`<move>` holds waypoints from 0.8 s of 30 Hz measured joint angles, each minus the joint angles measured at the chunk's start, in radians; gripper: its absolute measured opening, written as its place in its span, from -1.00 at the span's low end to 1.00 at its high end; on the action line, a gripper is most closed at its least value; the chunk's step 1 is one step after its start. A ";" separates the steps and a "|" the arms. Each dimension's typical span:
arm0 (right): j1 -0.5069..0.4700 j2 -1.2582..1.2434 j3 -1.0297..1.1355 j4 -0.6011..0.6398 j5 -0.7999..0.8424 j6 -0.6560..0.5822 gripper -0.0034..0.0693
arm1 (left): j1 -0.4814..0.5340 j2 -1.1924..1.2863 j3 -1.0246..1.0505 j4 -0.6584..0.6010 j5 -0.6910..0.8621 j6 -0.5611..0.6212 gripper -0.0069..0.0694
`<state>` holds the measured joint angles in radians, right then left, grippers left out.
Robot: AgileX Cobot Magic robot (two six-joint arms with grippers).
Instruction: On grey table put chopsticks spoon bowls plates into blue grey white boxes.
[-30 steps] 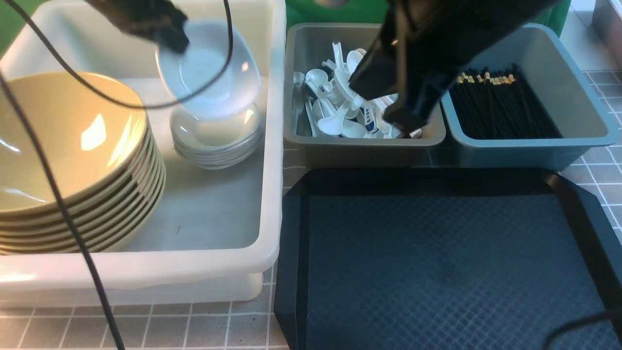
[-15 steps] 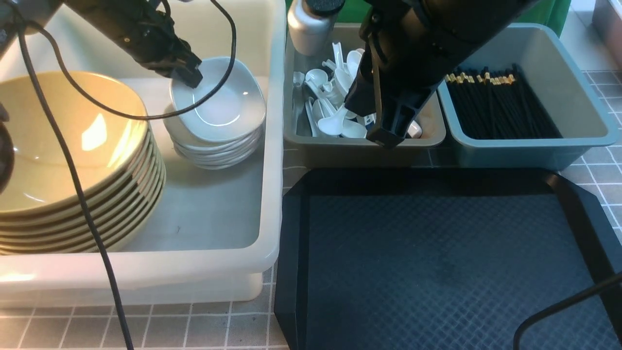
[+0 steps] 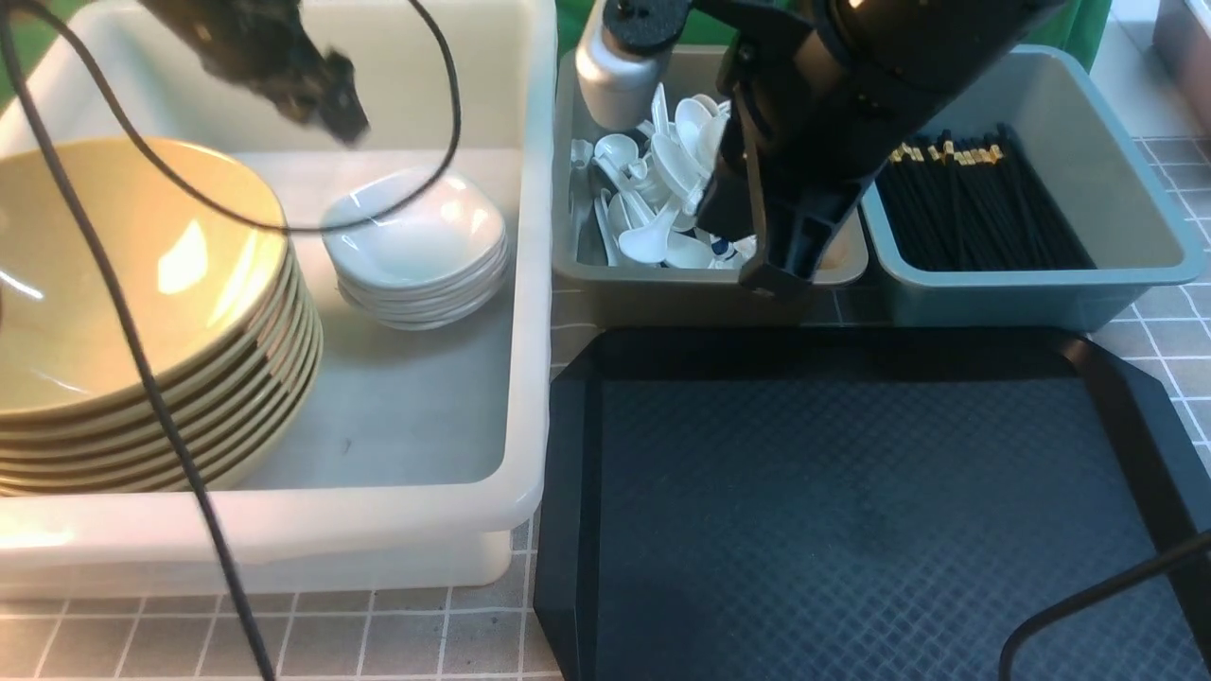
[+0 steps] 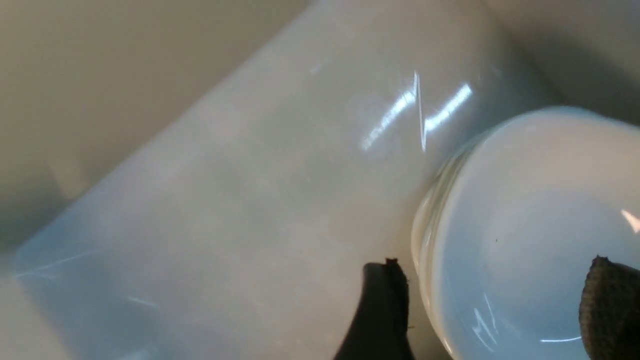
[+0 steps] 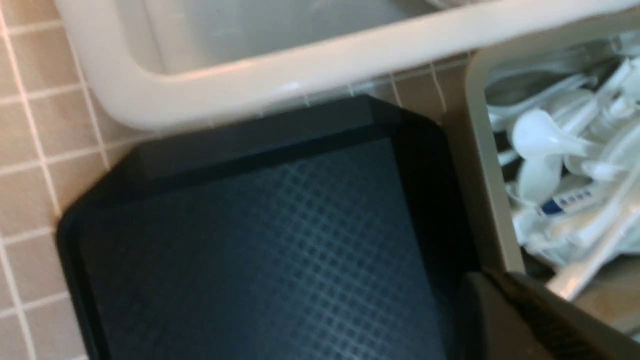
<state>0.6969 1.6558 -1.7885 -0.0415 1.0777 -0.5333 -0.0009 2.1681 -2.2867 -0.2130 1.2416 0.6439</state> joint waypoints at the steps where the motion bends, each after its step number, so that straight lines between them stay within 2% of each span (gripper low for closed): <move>1: 0.000 -0.003 0.000 -0.013 0.002 0.009 -0.86 | 0.000 -0.020 -0.022 0.011 0.004 -0.038 0.31; 5: 0.000 -0.046 0.000 -0.096 0.022 0.110 -0.85 | 0.000 -0.159 -0.067 0.039 0.010 -0.151 0.06; 9: 0.000 -0.113 0.004 -0.108 0.087 0.156 -0.85 | 0.000 -0.319 -0.048 0.074 0.016 -0.171 -0.26; 11: 0.000 -0.176 0.037 -0.110 0.088 0.179 -0.85 | 0.000 -0.468 0.029 0.105 0.016 -0.186 -0.53; 14: 0.000 -0.256 0.111 -0.111 0.085 0.215 -0.84 | 0.000 -0.600 0.130 0.132 0.020 -0.197 -0.73; 16: 0.000 -0.359 0.231 -0.111 0.045 0.258 -0.83 | 0.000 -0.766 0.338 0.174 0.022 -0.221 -0.82; 17: 0.000 -0.374 0.250 -0.111 0.033 0.259 -0.83 | 0.000 -0.778 0.354 0.176 0.022 -0.224 -0.83; 21: 0.000 -0.516 0.422 -0.111 -0.126 0.301 -0.82 | 0.000 -1.011 0.697 0.213 -0.002 -0.243 -0.85; 24: 0.000 -0.627 0.541 -0.110 -0.262 0.336 -0.81 | 0.000 -1.222 1.001 0.213 -0.151 -0.266 -0.85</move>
<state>0.6969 1.0286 -1.2471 -0.1517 0.8152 -0.1972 -0.0009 0.9458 -1.2853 0.0000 1.0908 0.3780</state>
